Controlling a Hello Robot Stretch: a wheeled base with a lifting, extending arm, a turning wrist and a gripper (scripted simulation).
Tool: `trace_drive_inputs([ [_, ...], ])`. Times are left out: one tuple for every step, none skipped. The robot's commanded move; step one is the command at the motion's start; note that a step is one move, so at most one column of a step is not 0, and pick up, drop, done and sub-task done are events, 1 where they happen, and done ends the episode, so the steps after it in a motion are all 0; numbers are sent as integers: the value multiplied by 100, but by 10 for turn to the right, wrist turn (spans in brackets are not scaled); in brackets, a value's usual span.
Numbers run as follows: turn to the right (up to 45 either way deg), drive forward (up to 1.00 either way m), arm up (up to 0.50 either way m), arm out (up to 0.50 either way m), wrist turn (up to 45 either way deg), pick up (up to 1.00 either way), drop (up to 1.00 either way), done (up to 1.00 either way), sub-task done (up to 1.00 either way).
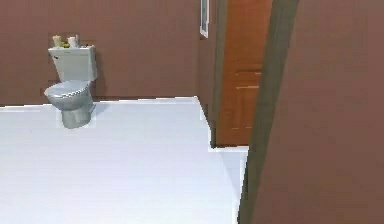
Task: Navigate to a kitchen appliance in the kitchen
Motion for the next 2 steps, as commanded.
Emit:
trace_drive_inputs([
  [0,100,0,0,0,0,0,0,0],
  [0,10,0,0,0,0,0,0,0],
])
